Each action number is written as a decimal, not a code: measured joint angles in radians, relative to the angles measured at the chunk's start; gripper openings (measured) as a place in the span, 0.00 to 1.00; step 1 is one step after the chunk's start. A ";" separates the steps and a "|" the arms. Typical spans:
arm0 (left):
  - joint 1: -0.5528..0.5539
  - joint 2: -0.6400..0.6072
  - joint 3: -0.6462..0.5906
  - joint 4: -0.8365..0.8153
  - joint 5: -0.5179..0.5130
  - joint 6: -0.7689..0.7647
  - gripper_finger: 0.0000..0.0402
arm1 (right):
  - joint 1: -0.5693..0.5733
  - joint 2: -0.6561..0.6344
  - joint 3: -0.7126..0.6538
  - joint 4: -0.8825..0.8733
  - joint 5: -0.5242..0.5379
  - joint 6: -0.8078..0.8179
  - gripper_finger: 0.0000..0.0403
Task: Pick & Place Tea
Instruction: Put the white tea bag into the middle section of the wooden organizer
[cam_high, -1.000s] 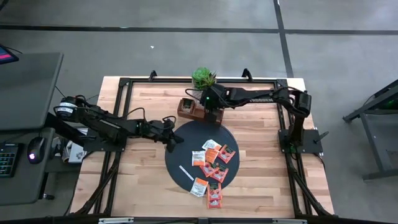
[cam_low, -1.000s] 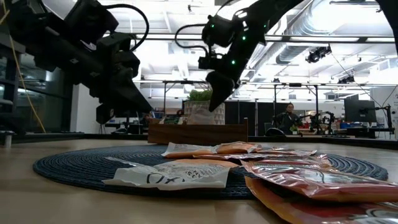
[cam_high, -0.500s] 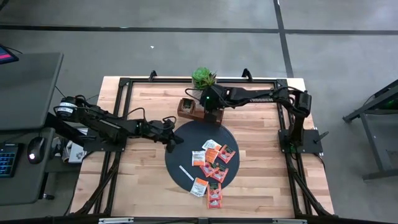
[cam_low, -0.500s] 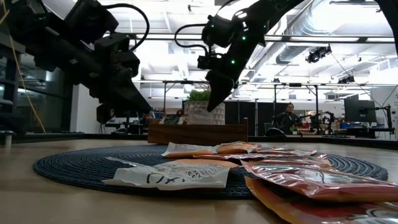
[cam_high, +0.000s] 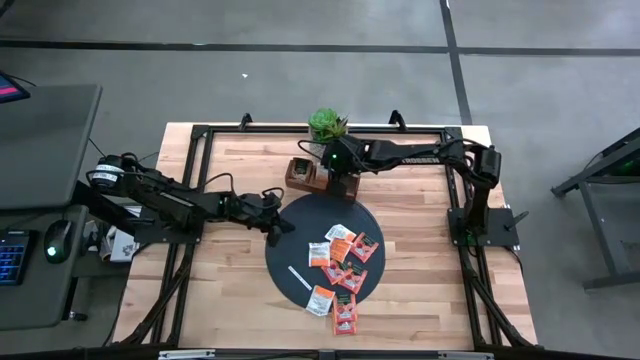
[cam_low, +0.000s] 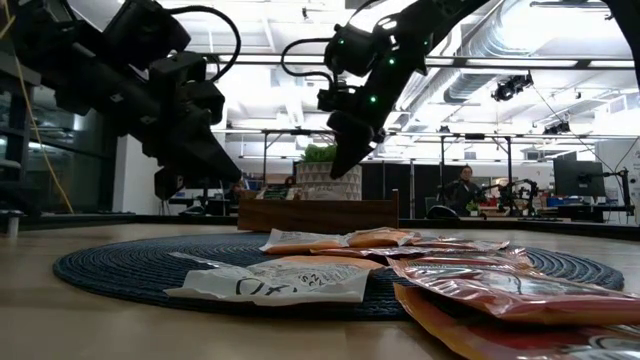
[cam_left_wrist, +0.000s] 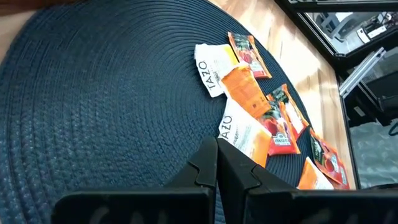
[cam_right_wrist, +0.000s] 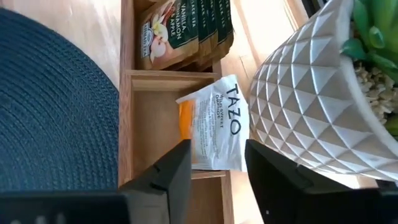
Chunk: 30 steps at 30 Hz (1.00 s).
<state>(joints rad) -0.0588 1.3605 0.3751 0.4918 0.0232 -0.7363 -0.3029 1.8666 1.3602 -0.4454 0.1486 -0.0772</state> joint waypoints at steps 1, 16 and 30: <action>0.000 0.000 0.000 0.002 0.009 -0.001 0.00 | 0.002 -0.002 0.000 -0.001 -0.003 0.012 0.38; -0.087 0.000 0.004 0.013 -0.042 -0.070 0.00 | 0.131 -0.096 0.000 -0.005 -0.010 0.112 0.44; -0.392 0.081 0.094 0.000 -0.352 -0.241 0.00 | 0.337 -0.087 0.000 -0.010 -0.108 0.186 0.44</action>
<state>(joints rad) -0.4506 1.4417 0.4690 0.4918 -0.3286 -0.9775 0.0344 1.7794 1.3599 -0.4557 0.0407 0.1089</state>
